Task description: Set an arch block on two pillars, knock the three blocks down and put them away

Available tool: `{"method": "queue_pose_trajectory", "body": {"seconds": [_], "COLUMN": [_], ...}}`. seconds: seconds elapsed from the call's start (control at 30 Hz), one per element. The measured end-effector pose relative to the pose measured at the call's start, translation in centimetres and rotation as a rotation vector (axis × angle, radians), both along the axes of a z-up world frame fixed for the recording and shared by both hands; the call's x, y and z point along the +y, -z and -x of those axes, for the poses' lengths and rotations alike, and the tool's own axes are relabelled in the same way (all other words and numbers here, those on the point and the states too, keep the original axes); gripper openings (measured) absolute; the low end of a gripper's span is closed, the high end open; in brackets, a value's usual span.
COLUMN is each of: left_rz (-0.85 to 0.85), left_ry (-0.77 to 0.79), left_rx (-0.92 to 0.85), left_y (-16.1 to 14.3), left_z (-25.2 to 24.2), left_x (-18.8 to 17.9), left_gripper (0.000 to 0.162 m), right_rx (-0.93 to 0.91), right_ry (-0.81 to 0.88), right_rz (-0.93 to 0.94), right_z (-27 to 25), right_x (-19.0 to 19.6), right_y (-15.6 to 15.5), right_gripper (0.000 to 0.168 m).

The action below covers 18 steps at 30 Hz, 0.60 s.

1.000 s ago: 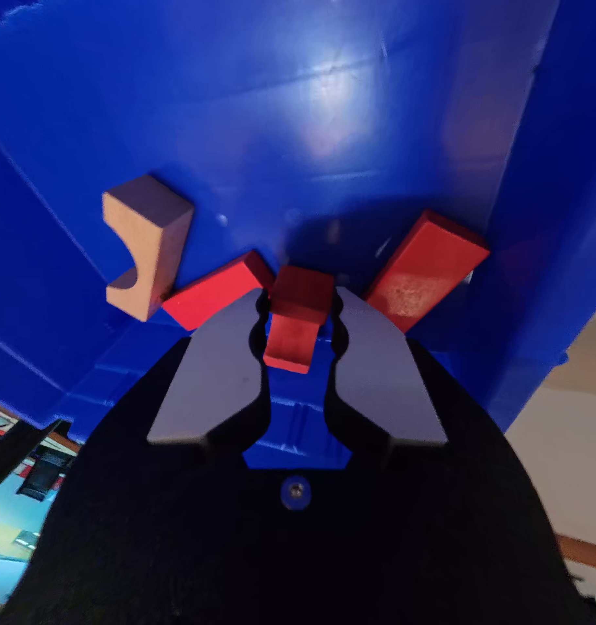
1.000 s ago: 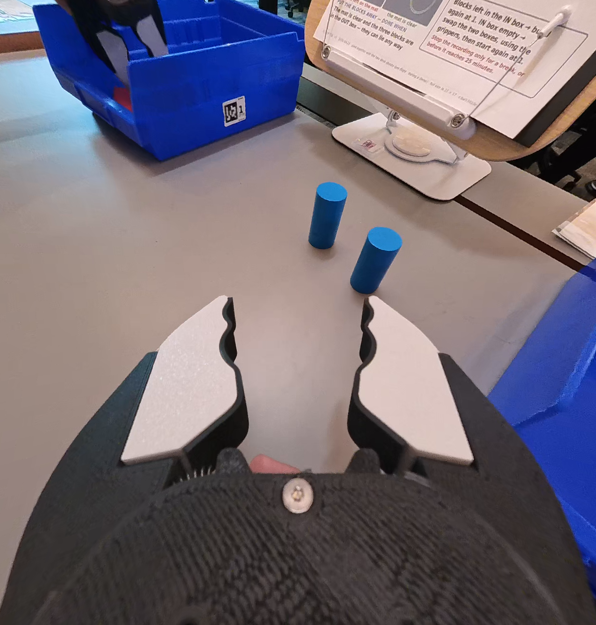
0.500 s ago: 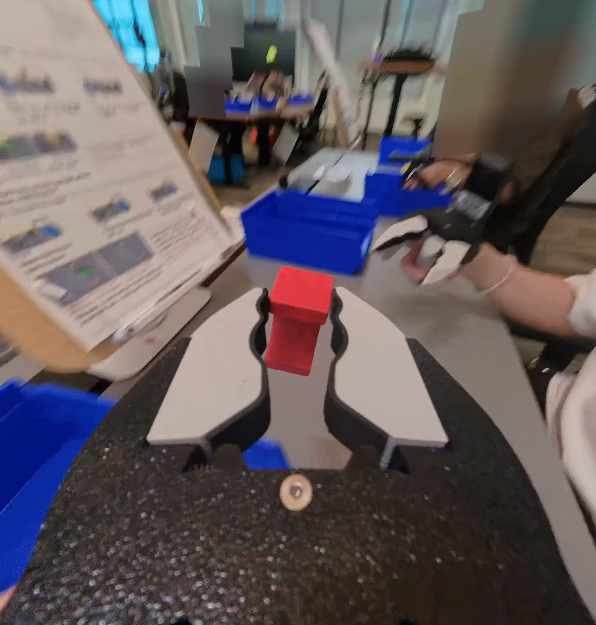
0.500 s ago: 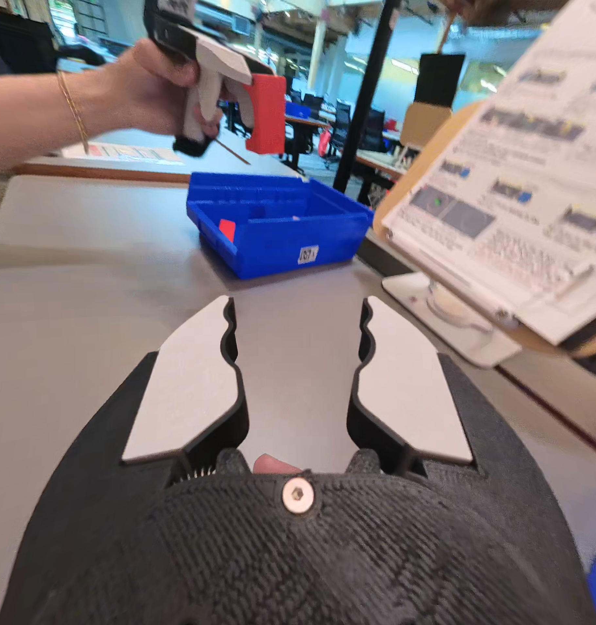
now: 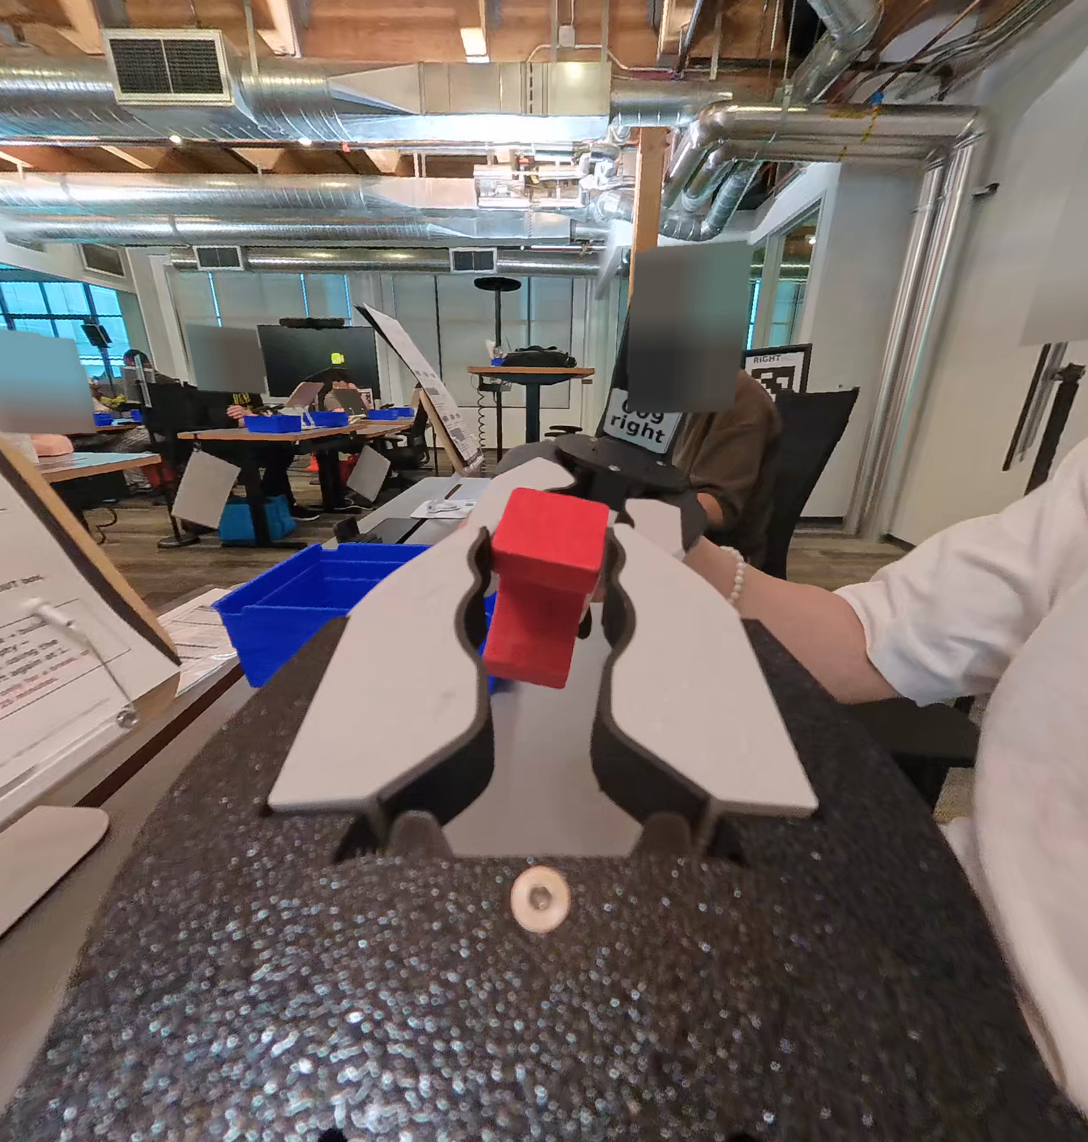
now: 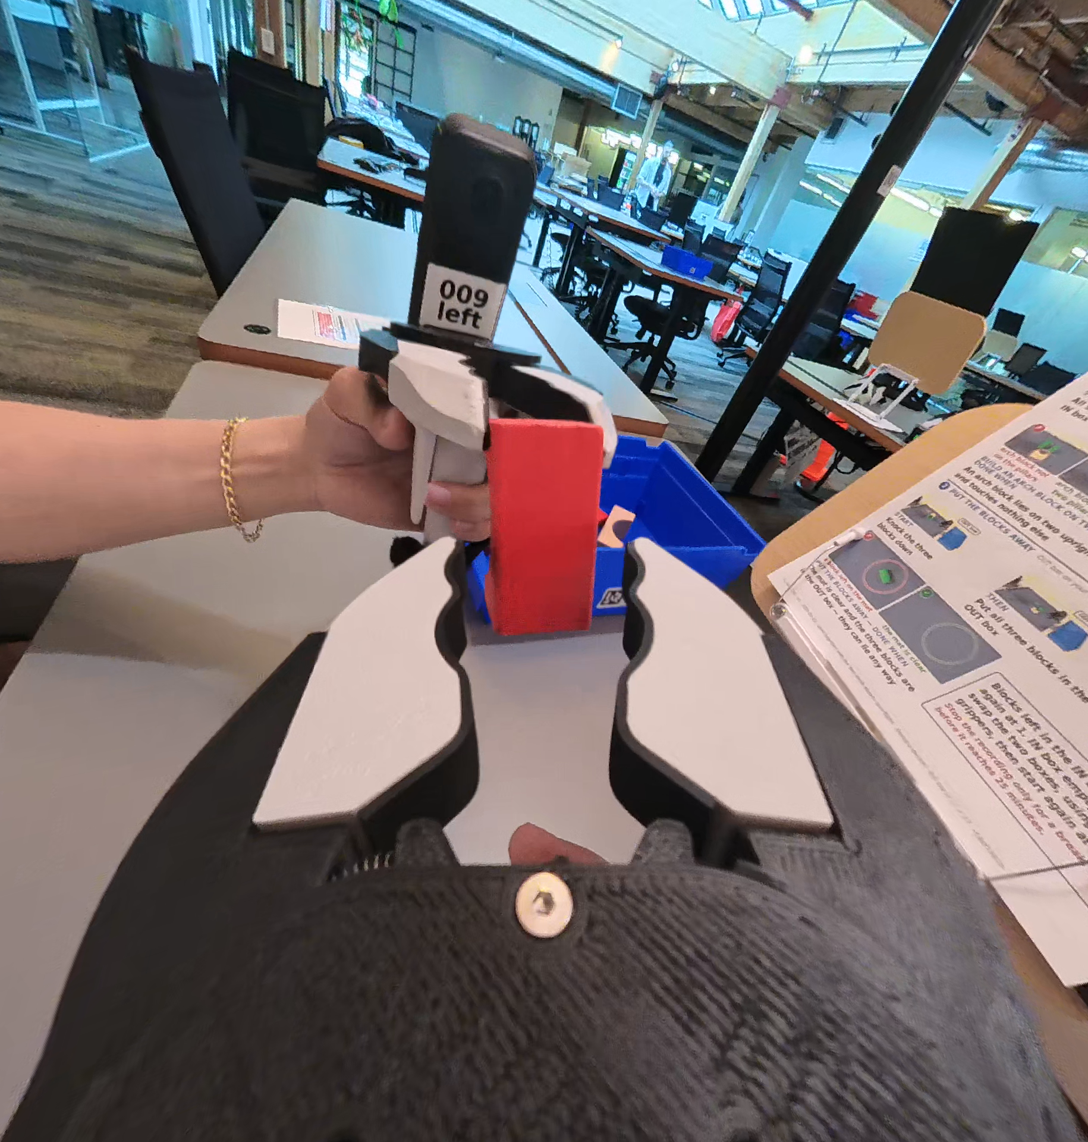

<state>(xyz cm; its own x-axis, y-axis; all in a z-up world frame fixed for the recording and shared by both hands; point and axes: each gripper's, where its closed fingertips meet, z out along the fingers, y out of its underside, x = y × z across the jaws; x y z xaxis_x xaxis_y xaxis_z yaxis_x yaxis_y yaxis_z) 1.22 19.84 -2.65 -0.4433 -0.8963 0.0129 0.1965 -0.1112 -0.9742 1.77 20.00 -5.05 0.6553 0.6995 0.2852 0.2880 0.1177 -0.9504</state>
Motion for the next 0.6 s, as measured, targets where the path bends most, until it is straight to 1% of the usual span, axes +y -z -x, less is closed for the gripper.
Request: {"method": "queue_pose_trajectory", "body": {"seconds": [0.13, 0.2, 0.43, 0.6], "left_rz": [-0.002, -0.002, 0.009, -0.016], "left_ry": [0.023, 0.028, 0.039, -0.001], "left_rx": [-0.008, -0.003, -0.015, 0.024], "left_y": [0.2, 0.5, 1.3, 2.7], "left_z": [-0.5, -0.8, -1.0, -1.3], "left_x": [-0.6, -0.8, -1.1, -1.1], "left_gripper": [0.034, 0.034, 0.034, 0.035], "right_rx": [-0.012, -0.007, -0.072, -0.224], "right_ry": [-0.011, -0.022, -0.044, -0.058], "right_rz": [0.017, 0.017, 0.047, 0.124], "right_z": [-0.4, -0.5, -0.7, -1.6], "right_x": [-0.5, -0.7, -1.1, -1.0], "right_y": [0.4, 0.4, 1.0, 2.3], "right_gripper": [0.043, 0.033, 0.033, 0.032]}}
